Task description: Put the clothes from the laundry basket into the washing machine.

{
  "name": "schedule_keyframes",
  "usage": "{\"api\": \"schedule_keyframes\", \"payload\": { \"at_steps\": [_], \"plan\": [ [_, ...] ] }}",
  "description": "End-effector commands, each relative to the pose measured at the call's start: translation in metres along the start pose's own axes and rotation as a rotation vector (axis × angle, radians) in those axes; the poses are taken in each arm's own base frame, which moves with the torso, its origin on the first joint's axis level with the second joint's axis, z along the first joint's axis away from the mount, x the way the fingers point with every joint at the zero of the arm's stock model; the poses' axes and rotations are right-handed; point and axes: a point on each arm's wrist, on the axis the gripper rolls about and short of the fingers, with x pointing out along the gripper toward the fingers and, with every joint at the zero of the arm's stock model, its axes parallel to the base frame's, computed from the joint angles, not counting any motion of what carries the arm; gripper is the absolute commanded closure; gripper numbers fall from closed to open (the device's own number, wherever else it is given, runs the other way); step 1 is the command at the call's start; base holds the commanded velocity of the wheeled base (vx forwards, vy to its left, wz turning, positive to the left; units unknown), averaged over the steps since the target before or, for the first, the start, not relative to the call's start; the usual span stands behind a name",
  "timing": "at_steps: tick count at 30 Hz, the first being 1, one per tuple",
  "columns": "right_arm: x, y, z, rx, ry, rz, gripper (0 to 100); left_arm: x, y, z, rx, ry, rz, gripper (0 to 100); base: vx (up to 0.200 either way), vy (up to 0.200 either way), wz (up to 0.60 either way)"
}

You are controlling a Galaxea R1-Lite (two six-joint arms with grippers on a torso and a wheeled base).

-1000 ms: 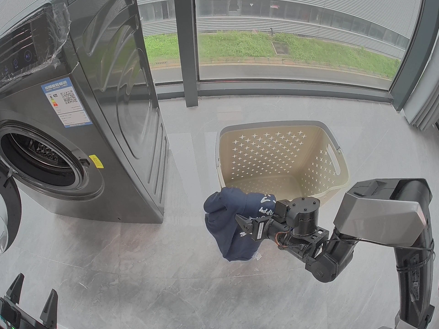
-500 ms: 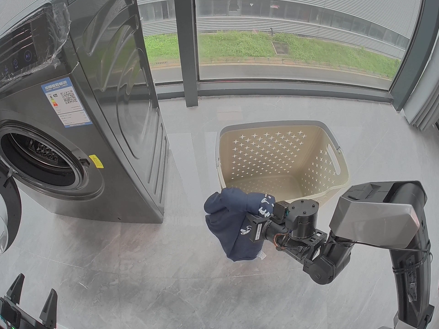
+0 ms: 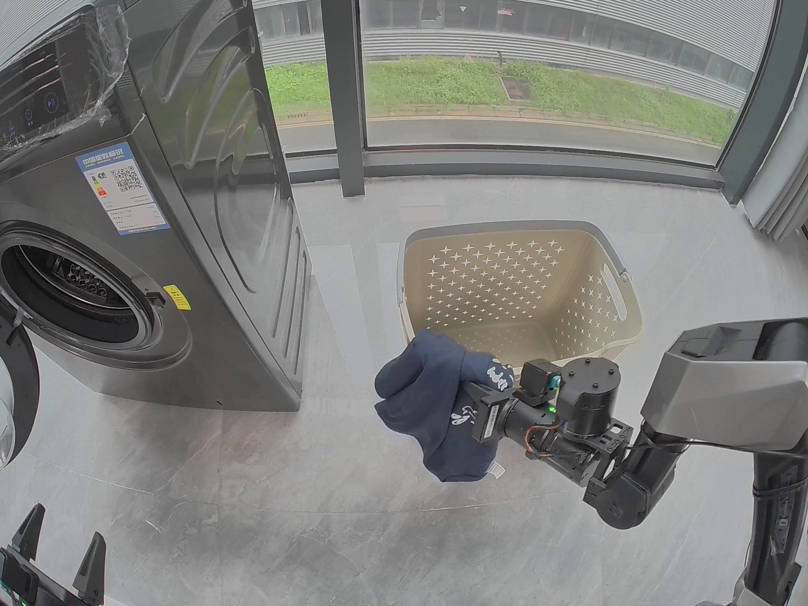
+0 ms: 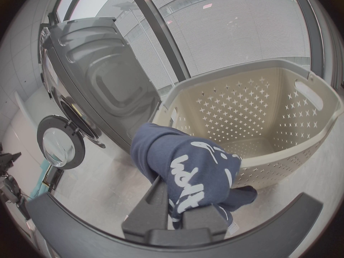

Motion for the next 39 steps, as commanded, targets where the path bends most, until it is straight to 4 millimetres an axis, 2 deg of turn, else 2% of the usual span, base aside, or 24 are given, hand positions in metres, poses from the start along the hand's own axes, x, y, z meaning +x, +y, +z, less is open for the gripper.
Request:
{"api": "schedule_keyframes", "payload": {
  "at_steps": [1,3,7,12,18,25,39],
  "plan": [
    [-0.042,0.018,0.057,0.016,-0.138,0.060,100,0.000,0.000,-0.004,0.000,0.004,0.001,0,0.000,0.000,0.00],
    [-0.059,0.025,0.073,0.019,-0.179,0.085,100,0.000,0.000,-0.004,0.000,0.003,0.001,0,0.000,0.000,0.00],
    [-0.084,0.032,0.090,0.027,-0.224,0.119,100,0.000,0.000,-0.004,0.001,0.003,0.001,0,0.000,0.000,0.00],
    [-0.100,0.035,0.108,0.024,-0.281,0.153,100,0.000,0.000,-0.004,0.001,0.004,0.001,0,0.000,0.000,0.00],
    [-0.101,0.036,0.122,-0.031,-0.334,0.141,100,0.000,0.000,-0.004,0.000,0.003,0.001,0,0.000,0.000,0.00],
    [-0.104,0.038,0.117,-0.039,-0.326,0.146,100,0.000,0.000,-0.004,0.001,0.003,0.001,0,0.000,0.000,0.00],
    [-0.104,0.052,0.116,-0.030,-0.337,0.136,100,0.000,0.000,-0.004,-0.002,0.003,0.001,0,-0.200,0.000,0.00]
  ]
}}
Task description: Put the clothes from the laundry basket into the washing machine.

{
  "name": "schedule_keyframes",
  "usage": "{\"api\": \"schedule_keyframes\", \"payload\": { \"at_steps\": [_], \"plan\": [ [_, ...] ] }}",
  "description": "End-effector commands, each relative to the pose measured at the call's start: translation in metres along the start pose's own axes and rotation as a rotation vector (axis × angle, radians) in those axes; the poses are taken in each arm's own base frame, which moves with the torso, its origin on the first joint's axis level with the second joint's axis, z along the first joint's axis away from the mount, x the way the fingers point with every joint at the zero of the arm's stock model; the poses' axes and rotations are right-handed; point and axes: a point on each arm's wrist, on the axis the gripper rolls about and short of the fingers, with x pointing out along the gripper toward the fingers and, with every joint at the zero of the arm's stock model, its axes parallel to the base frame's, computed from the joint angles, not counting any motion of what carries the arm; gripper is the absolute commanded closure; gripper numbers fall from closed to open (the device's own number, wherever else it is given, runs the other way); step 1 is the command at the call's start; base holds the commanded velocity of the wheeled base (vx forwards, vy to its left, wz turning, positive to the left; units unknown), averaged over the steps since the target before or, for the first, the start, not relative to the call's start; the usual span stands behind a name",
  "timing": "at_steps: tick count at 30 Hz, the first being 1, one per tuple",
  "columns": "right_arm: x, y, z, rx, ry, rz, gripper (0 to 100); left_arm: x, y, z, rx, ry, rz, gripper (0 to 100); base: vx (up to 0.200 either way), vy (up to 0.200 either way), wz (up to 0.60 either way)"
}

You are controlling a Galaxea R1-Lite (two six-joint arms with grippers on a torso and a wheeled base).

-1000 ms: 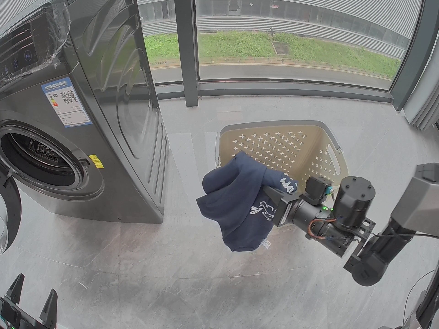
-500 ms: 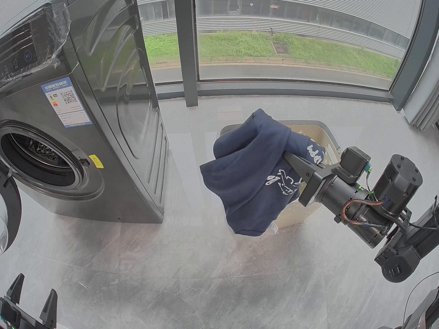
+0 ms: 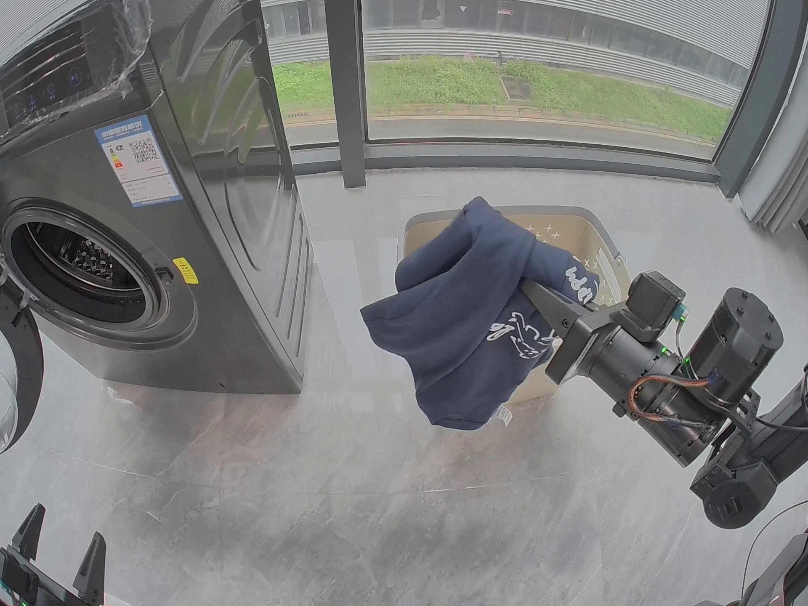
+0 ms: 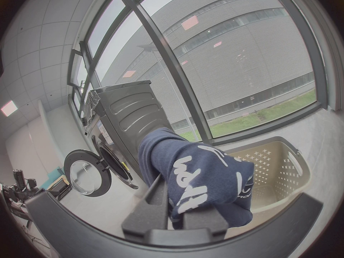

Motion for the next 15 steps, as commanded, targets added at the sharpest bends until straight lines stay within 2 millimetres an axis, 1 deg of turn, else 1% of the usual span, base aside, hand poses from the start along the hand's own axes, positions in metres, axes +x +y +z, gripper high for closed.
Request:
{"api": "schedule_keyframes", "payload": {
  "at_steps": [1,10,15],
  "plan": [
    [0.0000,0.0053,0.0002,0.005,-0.003,0.010,100,0.0002,0.0002,-0.0043,-0.001,0.002,0.000,0,-0.200,0.000,0.00],
    [0.0022,0.0044,0.0030,0.004,-0.023,-0.064,100,0.0002,0.0002,-0.0043,0.001,0.002,0.000,0,-0.200,0.000,0.00],
    [0.0022,0.0047,0.0024,0.006,-0.026,-0.062,100,0.0002,0.0003,-0.0043,-0.001,0.002,0.002,0,0.000,0.000,0.00]
  ]
}}
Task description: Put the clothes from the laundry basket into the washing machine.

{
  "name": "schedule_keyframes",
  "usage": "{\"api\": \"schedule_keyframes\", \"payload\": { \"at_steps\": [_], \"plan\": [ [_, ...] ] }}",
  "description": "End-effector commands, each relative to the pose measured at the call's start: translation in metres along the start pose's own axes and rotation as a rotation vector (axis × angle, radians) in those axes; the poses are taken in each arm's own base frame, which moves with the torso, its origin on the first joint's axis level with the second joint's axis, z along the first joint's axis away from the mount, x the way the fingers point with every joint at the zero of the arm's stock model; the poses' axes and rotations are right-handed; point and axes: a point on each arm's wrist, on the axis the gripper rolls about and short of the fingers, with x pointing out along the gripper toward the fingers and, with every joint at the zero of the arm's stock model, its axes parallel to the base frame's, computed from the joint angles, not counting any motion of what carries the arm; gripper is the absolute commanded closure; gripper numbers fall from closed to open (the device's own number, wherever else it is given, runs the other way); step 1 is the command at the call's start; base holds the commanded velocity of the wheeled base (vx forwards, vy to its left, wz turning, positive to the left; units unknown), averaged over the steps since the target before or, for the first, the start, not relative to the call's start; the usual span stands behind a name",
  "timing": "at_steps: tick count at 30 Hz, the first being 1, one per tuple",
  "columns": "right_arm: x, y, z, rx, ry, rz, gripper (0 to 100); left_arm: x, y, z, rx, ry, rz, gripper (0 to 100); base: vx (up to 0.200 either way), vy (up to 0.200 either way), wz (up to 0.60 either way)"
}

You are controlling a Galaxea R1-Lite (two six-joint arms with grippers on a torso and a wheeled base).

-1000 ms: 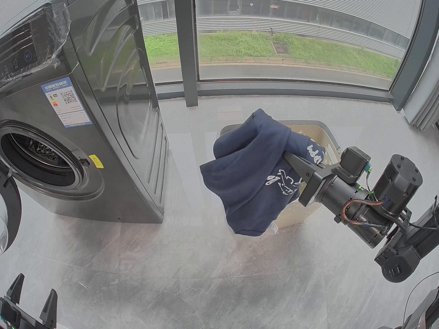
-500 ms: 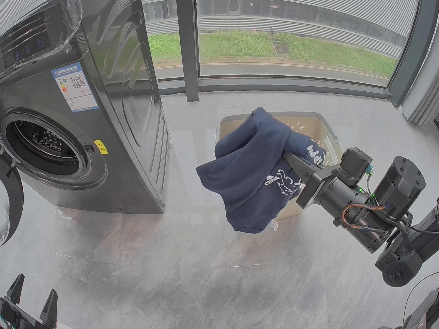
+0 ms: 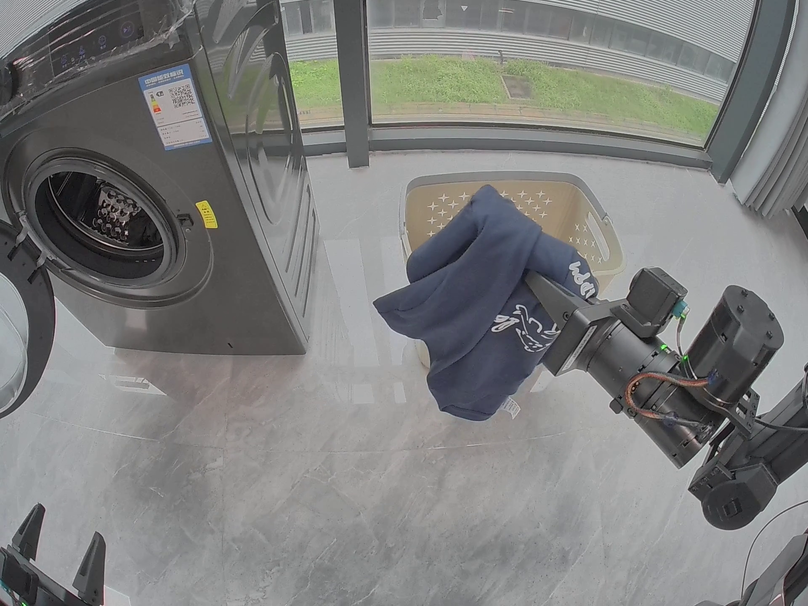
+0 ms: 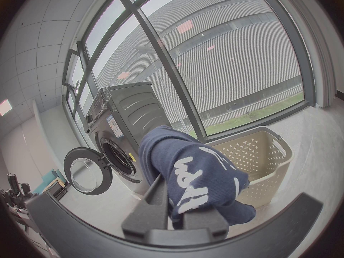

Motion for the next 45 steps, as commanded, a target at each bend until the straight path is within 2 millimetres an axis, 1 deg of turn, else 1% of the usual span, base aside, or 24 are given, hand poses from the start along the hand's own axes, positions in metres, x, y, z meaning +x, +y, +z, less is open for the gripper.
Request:
{"api": "schedule_keyframes", "payload": {
  "at_steps": [1,4,18,31,33,34,35,37,40,45],
  "plan": [
    [0.000,0.001,0.000,0.001,-0.003,0.002,100,0.000,0.000,-0.004,-0.001,0.003,0.000,0,0.000,0.000,0.00],
    [0.001,0.000,0.001,0.001,-0.007,0.000,100,0.000,0.000,-0.004,0.001,0.003,0.000,0,0.000,0.000,0.00],
    [0.001,0.000,0.002,0.001,-0.012,-0.034,100,0.000,0.000,-0.004,0.001,0.003,0.000,0,0.000,0.200,0.00],
    [0.000,-0.001,-0.001,0.002,-0.005,-0.038,100,0.000,0.000,-0.004,0.002,0.003,0.000,0,0.000,0.200,0.00],
    [0.000,-0.001,-0.001,0.002,-0.007,-0.036,100,0.000,0.000,-0.004,0.002,0.003,0.000,0,0.000,0.200,0.00],
    [0.002,-0.004,0.004,0.001,-0.024,-0.048,100,0.000,0.000,-0.004,0.001,0.003,0.000,0,0.000,0.200,0.00],
    [0.002,-0.004,0.004,0.001,-0.024,-0.048,100,0.000,0.000,-0.004,0.001,0.003,0.000,0,0.000,0.200,0.00],
    [-0.001,-0.005,0.009,0.006,-0.035,-0.050,100,0.000,0.000,-0.004,0.001,0.003,0.000,0,0.000,0.200,0.00],
    [-0.003,-0.001,0.006,0.012,-0.030,-0.037,100,0.000,0.000,-0.004,0.001,0.003,0.000,0,0.000,0.200,0.00],
    [0.000,-0.002,0.006,0.015,-0.034,-0.039,100,0.000,0.000,-0.004,0.001,0.003,0.000,0,0.000,0.200,0.00]
  ]
}}
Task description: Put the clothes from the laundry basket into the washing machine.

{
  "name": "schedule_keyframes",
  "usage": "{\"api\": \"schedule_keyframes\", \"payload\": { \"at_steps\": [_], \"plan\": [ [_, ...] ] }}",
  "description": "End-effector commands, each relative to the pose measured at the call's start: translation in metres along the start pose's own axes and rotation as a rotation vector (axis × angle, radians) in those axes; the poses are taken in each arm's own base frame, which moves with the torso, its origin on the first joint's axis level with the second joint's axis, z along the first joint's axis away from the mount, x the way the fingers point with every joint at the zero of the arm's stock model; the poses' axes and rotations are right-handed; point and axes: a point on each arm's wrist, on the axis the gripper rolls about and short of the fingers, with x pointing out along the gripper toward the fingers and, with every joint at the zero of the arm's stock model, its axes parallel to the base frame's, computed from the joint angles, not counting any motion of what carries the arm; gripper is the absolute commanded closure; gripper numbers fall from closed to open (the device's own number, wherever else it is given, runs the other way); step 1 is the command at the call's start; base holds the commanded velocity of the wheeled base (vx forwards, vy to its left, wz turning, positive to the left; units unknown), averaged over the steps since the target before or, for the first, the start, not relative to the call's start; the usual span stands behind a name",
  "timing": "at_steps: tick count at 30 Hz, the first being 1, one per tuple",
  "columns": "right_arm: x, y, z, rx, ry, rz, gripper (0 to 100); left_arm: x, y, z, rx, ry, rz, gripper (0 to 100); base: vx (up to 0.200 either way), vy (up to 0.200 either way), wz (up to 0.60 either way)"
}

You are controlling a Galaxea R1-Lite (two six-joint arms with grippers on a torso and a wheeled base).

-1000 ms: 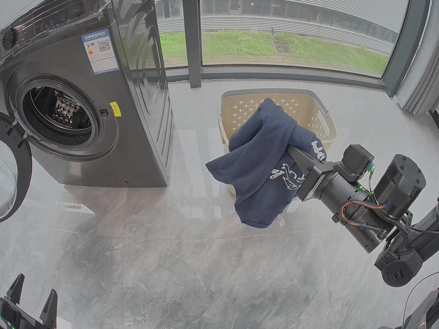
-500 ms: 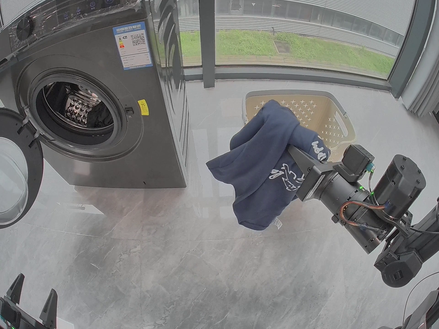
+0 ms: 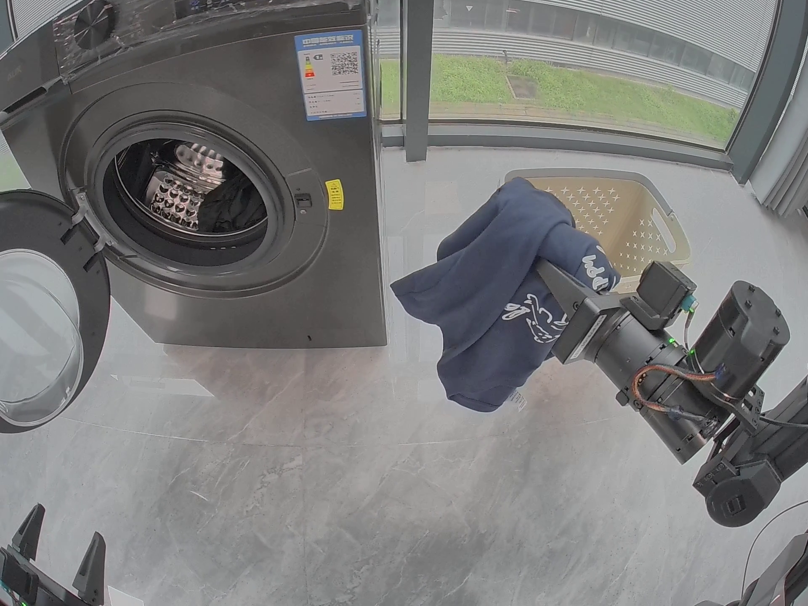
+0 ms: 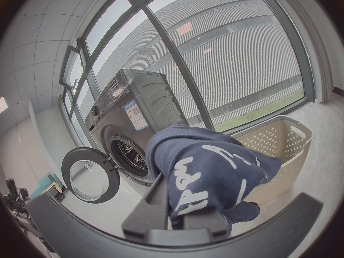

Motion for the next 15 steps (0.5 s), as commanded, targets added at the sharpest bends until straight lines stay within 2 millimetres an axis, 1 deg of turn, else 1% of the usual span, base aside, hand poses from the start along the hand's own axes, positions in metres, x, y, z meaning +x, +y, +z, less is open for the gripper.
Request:
{"api": "schedule_keyframes", "payload": {
  "at_steps": [1,15],
  "plan": [
    [0.0008,0.0003,0.0008,0.001,-0.003,0.002,100,0.0002,0.0002,-0.0042,0.000,0.002,0.000,0,0.000,0.200,0.00],
    [0.0013,-0.0022,0.0016,0.000,-0.007,-0.006,100,0.0002,0.0002,-0.0042,-0.002,0.002,0.000,0,0.000,0.200,0.00]
  ]
}}
